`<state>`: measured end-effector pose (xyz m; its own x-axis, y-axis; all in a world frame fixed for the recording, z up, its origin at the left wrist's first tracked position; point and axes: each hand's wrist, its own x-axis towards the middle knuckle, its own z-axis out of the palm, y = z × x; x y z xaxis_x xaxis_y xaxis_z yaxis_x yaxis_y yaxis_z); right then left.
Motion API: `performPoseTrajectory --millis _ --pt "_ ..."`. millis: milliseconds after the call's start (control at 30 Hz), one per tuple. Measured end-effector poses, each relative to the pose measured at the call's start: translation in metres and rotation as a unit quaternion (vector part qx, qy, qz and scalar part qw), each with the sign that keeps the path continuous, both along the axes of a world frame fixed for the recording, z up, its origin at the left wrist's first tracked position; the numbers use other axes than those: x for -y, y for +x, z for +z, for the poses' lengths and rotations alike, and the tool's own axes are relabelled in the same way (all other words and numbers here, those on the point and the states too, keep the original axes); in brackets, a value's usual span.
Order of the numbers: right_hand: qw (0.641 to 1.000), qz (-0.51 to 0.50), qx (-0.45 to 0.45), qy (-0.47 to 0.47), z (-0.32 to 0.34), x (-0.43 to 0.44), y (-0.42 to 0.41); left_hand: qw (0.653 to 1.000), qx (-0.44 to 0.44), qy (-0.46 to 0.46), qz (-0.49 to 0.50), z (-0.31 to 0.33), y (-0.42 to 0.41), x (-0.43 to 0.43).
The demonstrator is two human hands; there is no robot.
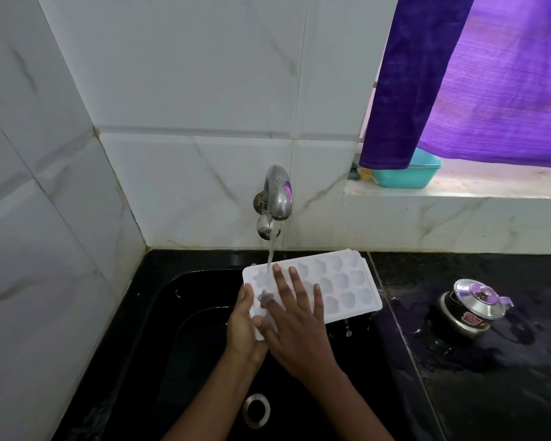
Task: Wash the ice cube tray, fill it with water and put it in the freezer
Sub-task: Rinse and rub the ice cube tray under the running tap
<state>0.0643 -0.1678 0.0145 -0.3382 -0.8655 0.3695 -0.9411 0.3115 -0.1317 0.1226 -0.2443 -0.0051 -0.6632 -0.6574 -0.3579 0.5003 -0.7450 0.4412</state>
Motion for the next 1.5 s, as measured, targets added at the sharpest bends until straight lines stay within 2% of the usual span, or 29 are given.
performPoseTrajectory --millis 200,300,467,600,767,867,1067,1200,1300,1400,1500 --pt "1.000 -0.002 0.000 0.001 0.004 0.006 -0.001 1.000 -0.020 0.003 -0.001 0.000 -0.005 0.002" --pt "0.999 0.016 0.035 0.022 0.004 0.007 -0.009 0.999 -0.031 0.006 -0.008 0.002 -0.002 0.005" --pt "1.000 0.007 0.002 -0.004 0.009 0.009 0.004 0.999 -0.034 0.002 0.004 -0.001 -0.003 0.003" --pt "0.998 0.030 0.032 0.046 0.004 0.007 -0.011 1.000 -0.023 0.007 -0.009 -0.002 0.002 0.003" --pt "1.000 0.021 0.010 0.007 0.007 0.008 0.005 0.999 -0.039 0.017 0.001 -0.001 0.000 0.002" --pt "0.998 0.040 0.026 0.049 0.002 0.006 -0.007 0.999 -0.046 0.023 -0.005 0.001 0.004 0.002" --pt "1.000 0.018 0.002 0.006 0.006 0.007 0.005 1.000 -0.009 0.002 0.025 -0.004 0.000 -0.003" --pt "0.996 0.057 0.037 0.056 0.004 0.004 -0.012 1.000 -0.004 0.012 0.021 -0.004 0.003 0.001" --pt "0.999 0.028 0.005 0.041 0.012 0.005 -0.009 0.999 -0.013 0.013 0.027 -0.003 0.001 -0.004" --pt "0.999 0.032 0.012 0.012 0.008 0.005 0.005 1.000 -0.014 0.002 0.025 -0.001 0.003 -0.001" --pt "0.996 0.062 0.042 0.052 0.004 0.002 -0.005 1.000 -0.004 -0.001 0.010 0.000 0.008 0.004"
